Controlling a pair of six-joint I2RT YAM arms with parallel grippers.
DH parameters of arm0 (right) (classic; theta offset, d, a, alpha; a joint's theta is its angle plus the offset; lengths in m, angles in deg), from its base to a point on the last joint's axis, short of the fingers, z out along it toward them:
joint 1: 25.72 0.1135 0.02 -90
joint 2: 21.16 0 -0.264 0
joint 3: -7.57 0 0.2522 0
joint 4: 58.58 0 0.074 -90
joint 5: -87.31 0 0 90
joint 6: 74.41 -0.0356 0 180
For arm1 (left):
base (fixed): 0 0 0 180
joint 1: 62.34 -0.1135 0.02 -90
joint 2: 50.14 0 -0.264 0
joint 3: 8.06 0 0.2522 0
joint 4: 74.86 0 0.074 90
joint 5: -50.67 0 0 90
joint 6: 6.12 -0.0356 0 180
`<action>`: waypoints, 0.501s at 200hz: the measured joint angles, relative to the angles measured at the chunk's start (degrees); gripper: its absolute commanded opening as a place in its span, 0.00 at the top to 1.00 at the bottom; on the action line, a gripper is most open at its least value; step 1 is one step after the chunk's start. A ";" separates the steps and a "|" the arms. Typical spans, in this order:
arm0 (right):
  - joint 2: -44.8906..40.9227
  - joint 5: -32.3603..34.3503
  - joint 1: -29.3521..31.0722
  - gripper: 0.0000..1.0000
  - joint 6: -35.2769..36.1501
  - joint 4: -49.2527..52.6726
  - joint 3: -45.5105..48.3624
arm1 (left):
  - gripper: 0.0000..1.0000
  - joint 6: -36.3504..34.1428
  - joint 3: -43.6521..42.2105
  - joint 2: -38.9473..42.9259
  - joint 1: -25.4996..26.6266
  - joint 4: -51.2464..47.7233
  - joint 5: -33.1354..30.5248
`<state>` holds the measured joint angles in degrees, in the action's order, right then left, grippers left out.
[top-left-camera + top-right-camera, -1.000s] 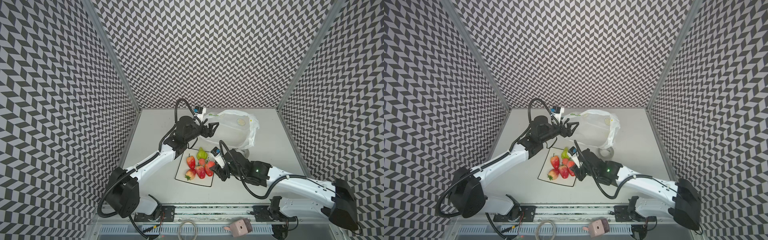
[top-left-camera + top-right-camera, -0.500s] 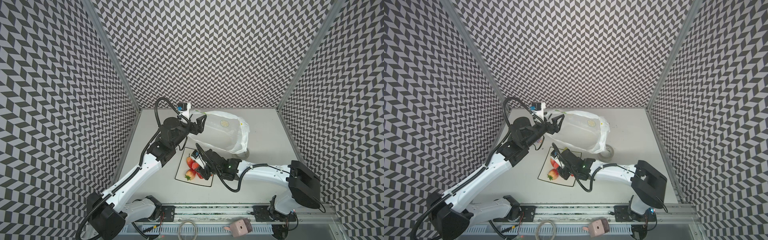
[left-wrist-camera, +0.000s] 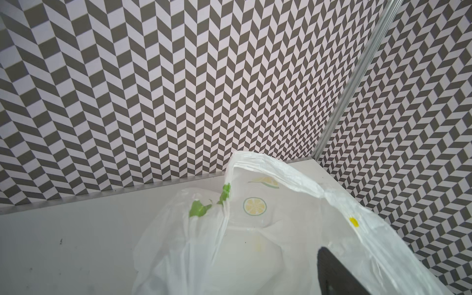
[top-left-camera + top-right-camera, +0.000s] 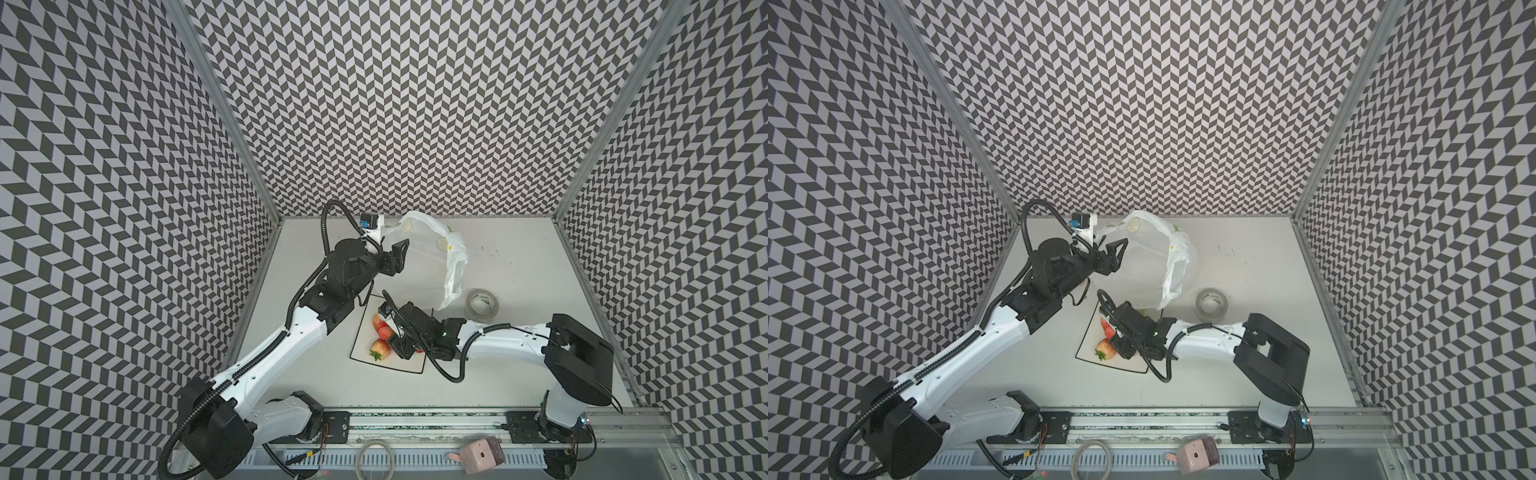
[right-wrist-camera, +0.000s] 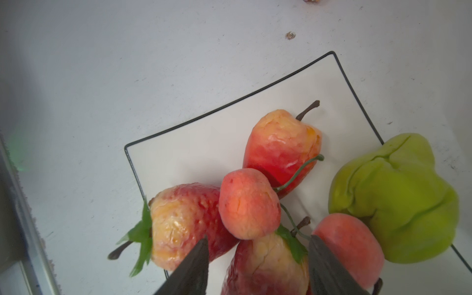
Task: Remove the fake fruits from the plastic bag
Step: 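Carry the cherry over the paper sheet, lower it and open the right gripper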
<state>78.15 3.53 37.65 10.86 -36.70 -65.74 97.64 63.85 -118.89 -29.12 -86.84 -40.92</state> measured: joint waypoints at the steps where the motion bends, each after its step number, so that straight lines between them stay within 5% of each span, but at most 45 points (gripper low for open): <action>1: -0.04 0.00 0.02 0.34 -0.07 0.00 0.00 | 0.27 0.00 0.00 0.00 -0.02 0.00 0.02; 36: -4.98 -0.83 0.22 0.30 -0.17 0.37 0.72 | 0.28 0.26 -0.02 -0.20 -0.37 0.37 0.63; 100: -30.25 -0.46 0.26 0.28 -0.15 6.86 -2.08 | 0.32 1.22 -0.61 -3.10 -0.74 2.67 1.99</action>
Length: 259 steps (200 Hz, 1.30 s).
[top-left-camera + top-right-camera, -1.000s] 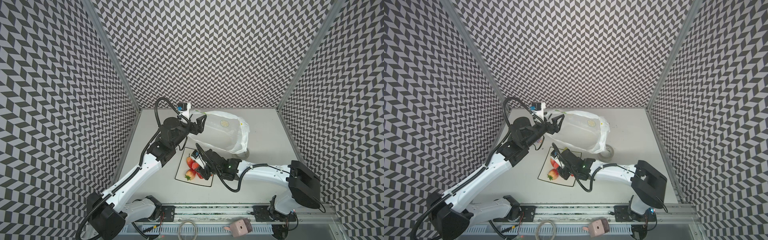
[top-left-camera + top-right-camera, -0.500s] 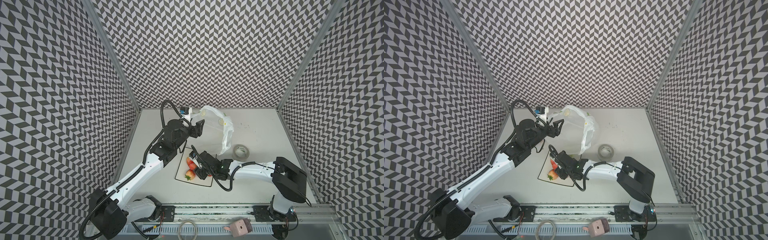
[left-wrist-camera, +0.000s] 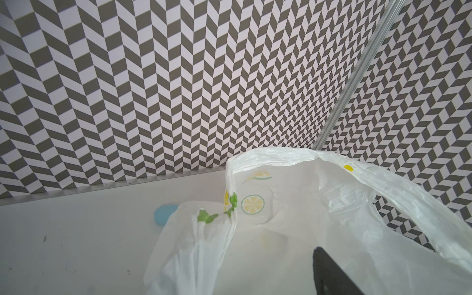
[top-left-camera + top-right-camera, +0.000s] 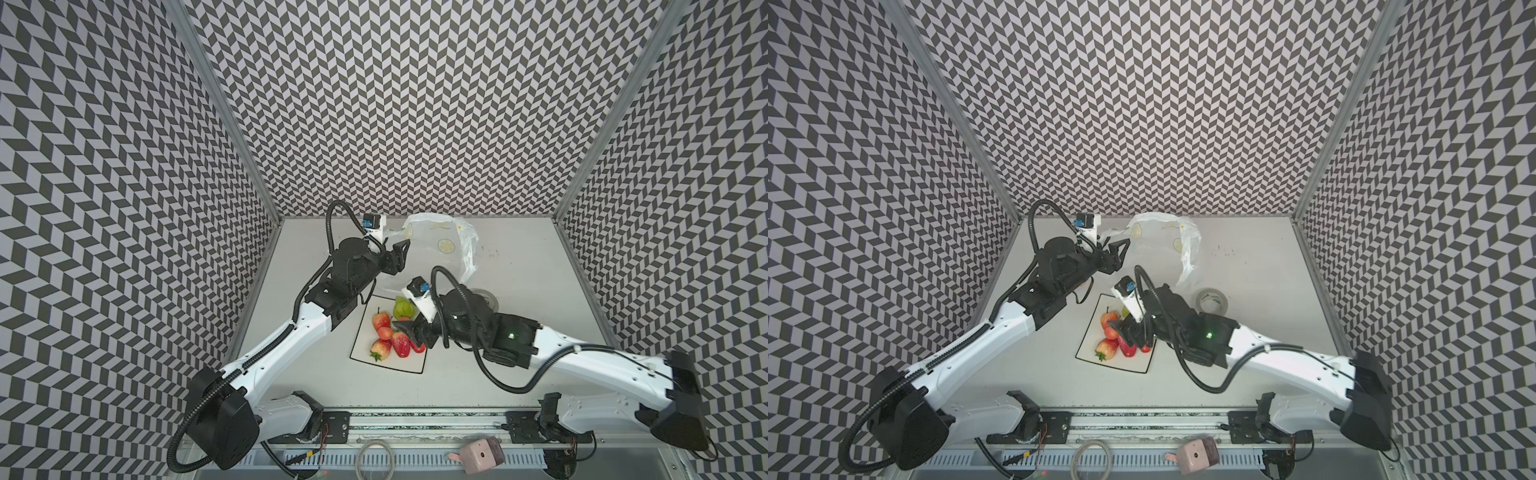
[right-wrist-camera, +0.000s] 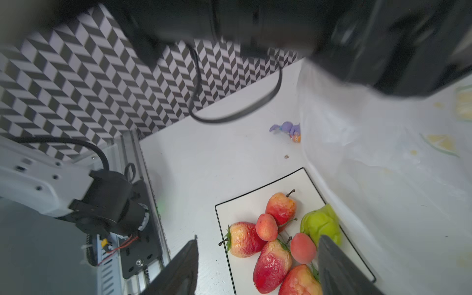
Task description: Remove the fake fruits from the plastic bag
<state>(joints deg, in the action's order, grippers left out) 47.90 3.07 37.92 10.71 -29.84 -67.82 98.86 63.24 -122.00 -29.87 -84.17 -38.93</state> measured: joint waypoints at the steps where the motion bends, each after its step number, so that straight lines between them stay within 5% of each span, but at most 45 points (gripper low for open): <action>1: -0.31 0.26 0.00 0.28 -0.26 0.39 -0.46 | 0.32 0.00 -0.02 -0.04 0.00 0.04 0.02; 38: -2.38 12.72 -1.88 0.18 -7.76 11.69 -14.19 | 0.35 0.22 -0.87 -1.53 0.00 1.09 0.76; 62: -1.64 18.10 -11.41 0.06 -14.01 20.26 -20.44 | 0.36 0.31 -0.87 -2.23 0.00 1.92 1.05; 94: 1.60 15.67 -26.21 0.02 -18.18 24.94 -20.98 | 0.36 0.28 -0.90 -2.67 0.00 2.40 1.60; 127: 8.59 9.09 -30.40 0.03 -20.06 24.92 -19.87 | 0.36 0.31 -1.64 -2.67 0.00 2.71 1.81; 143: 11.58 7.17 -30.88 0.14 -20.70 23.58 -18.75 | 0.36 0.28 -1.99 -2.69 0.00 2.73 1.84; 164: 15.04 5.57 -31.34 0.43 -21.59 20.68 -17.62 | 0.33 0.28 -2.14 -2.67 0.00 2.75 1.86; 196: 19.04 2.25 -31.69 0.83 -23.45 14.14 -16.37 | 0.15 0.48 -2.14 -2.75 -0.04 2.91 4.22; 259: 25.62 -4.15 -31.74 1.00 -31.85 1.14 -15.56 | 0.08 7.48 0.94 -7.15 -0.37 2.73 15.61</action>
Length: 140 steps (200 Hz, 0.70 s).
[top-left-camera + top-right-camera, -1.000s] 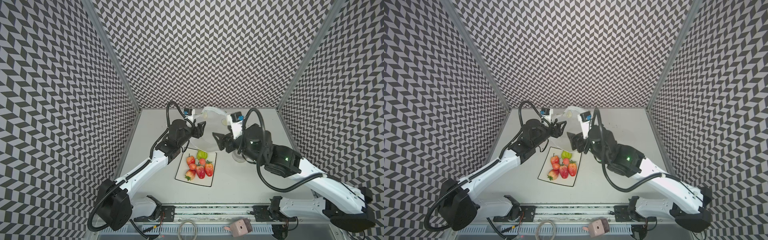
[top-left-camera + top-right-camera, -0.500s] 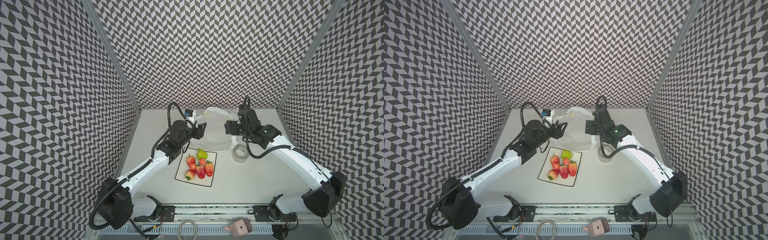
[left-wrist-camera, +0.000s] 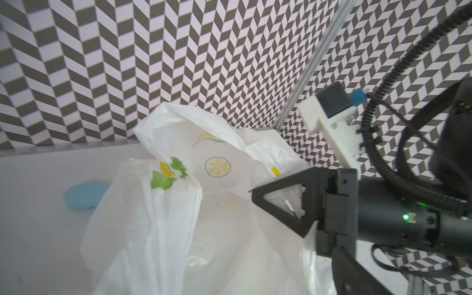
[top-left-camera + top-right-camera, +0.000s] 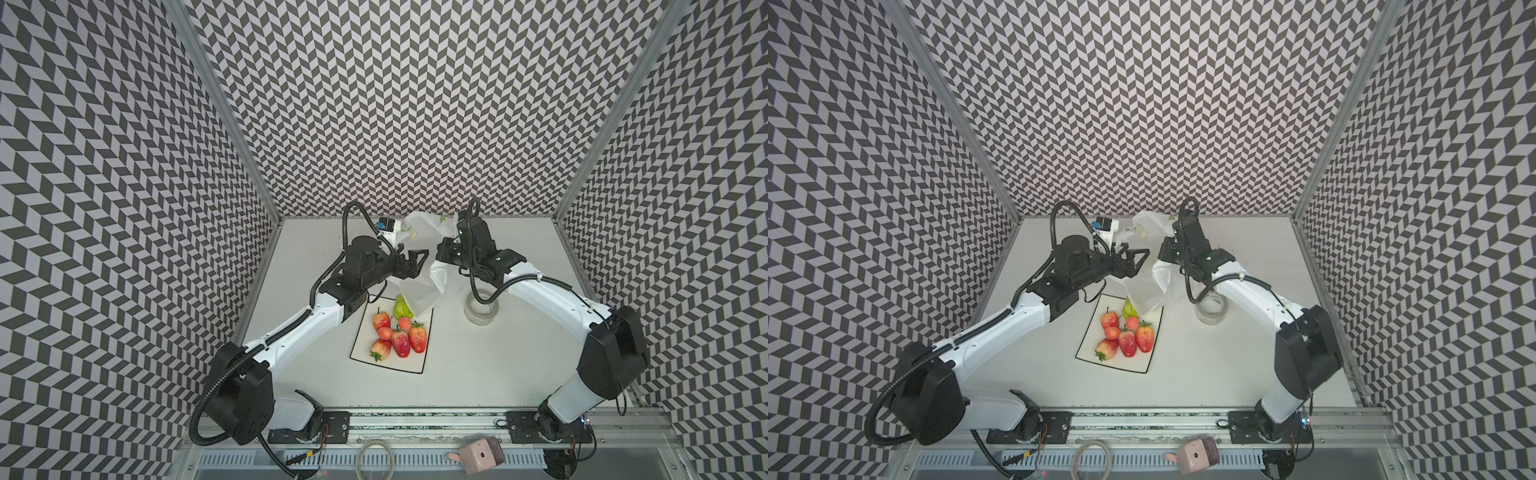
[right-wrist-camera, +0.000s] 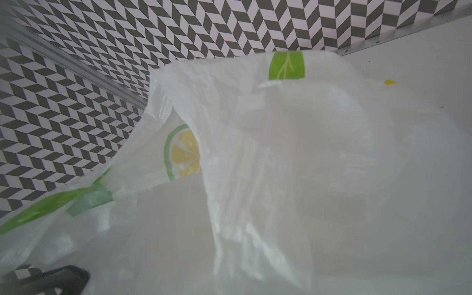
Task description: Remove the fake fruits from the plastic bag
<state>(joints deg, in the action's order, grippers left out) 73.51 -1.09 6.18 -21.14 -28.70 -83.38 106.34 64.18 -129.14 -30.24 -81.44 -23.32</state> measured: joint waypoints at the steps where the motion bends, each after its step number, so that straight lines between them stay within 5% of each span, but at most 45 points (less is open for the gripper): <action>1: 0.13 0.11 0.00 1.00 -0.11 -0.17 0.00 | 0.08 0.11 0.04 0.00 0.00 0.00 0.17; 101: 4.52 18.43 -5.18 1.00 -1.88 -7.41 0.00 | 0.09 12.33 3.30 4.11 -7.96 3.19 7.61; 140: 4.79 21.14 -8.26 1.00 0.13 -7.65 -0.44 | 0.12 13.33 3.45 4.11 -9.70 1.03 4.68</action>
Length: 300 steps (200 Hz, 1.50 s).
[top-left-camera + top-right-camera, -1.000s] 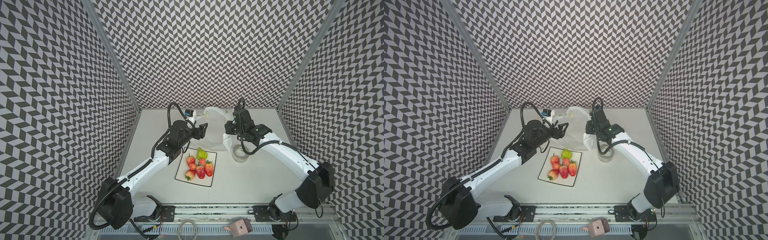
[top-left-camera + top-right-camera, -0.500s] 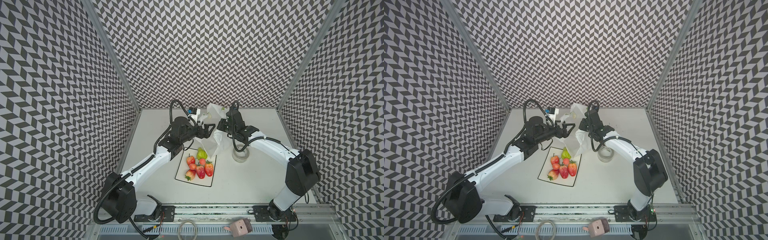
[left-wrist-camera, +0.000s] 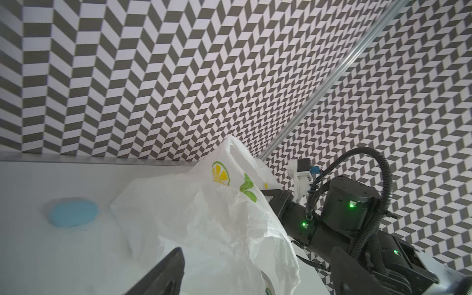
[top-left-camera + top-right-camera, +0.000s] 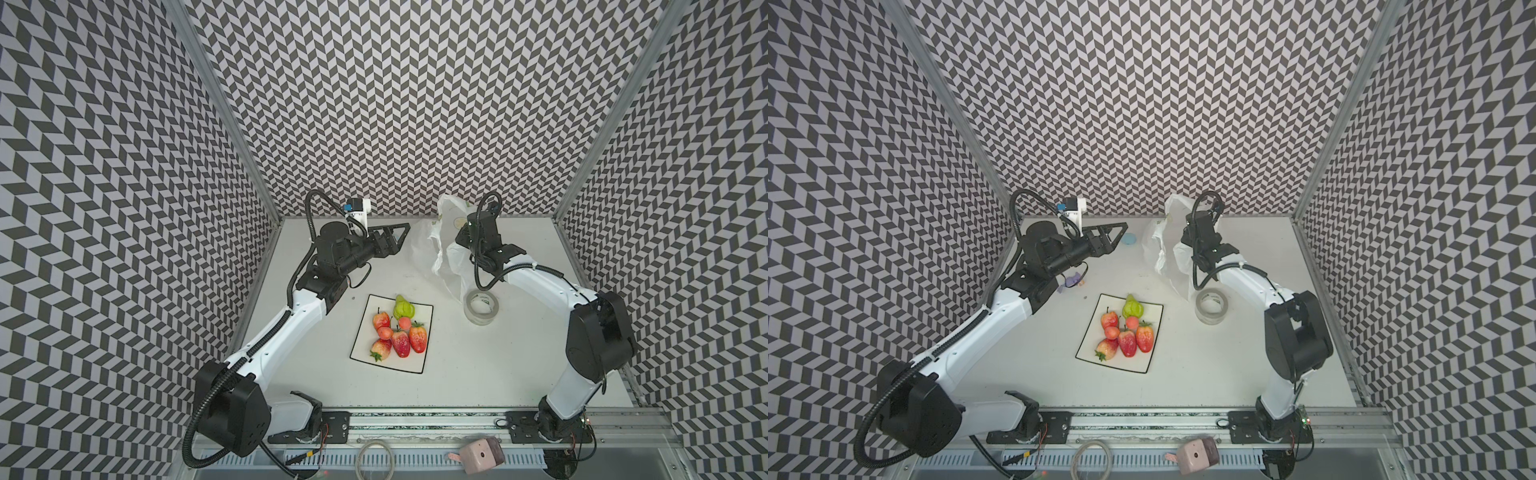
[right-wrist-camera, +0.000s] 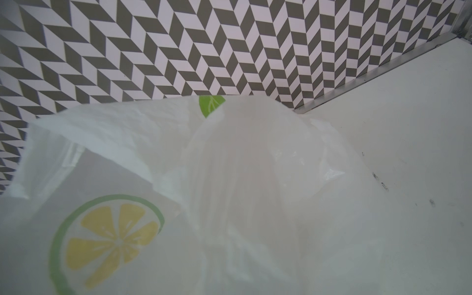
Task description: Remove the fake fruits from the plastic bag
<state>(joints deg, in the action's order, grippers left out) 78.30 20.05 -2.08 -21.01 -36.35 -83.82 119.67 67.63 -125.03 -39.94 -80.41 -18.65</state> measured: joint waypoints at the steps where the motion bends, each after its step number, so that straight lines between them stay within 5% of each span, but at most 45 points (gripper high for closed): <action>1: 0.00 0.00 -0.07 1.00 0.04 0.00 0.00 | 0.12 -0.04 0.00 0.00 -0.04 -0.13 -0.17; 30: -0.13 -0.02 -4.28 1.00 1.57 -0.55 0.48 | 0.12 -1.88 0.02 0.20 -1.22 -5.11 -8.07; 71: -0.96 -1.38 -6.58 0.78 2.97 0.11 1.95 | 0.12 -5.79 -1.22 3.61 -3.58 -11.21 -23.43; 105: -4.31 -3.28 -6.14 0.49 4.26 2.36 4.46 | 0.11 -7.17 -4.39 7.85 -6.12 -12.11 -31.69; 129: -9.49 -3.23 -6.10 0.19 5.79 4.87 6.73 | 0.10 -8.04 -6.32 8.28 -7.78 -12.24 -36.09; 158: -20.65 -0.28 -6.08 0.00 9.01 6.45 11.61 | 0.08 -10.45 -10.19 8.57 -8.50 -11.41 -42.40; 192: -37.97 5.95 -7.56 0.00 13.99 4.13 22.08 | 0.06 -15.41 -18.01 10.25 -9.09 -6.43 -49.66; 224: -43.12 10.08 -16.44 0.00 15.82 -1.36 31.23 | 0.05 -21.40 -25.73 11.39 -11.76 1.70 -52.76; 261: -36.00 9.60 -20.06 0.00 21.29 -18.25 46.88 | 0.05 -25.68 -32.92 9.88 -15.76 12.04 -52.43; 300: -22.51 3.74 -20.09 0.00 25.94 -32.98 50.77 | 0.05 -27.87 -39.50 5.79 -17.07 24.30 -49.66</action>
<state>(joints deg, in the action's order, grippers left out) 55.79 23.79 -22.17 4.94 -69.33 -33.05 91.80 28.14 -119.24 -57.01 -56.11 -68.31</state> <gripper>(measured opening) 0.996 0.953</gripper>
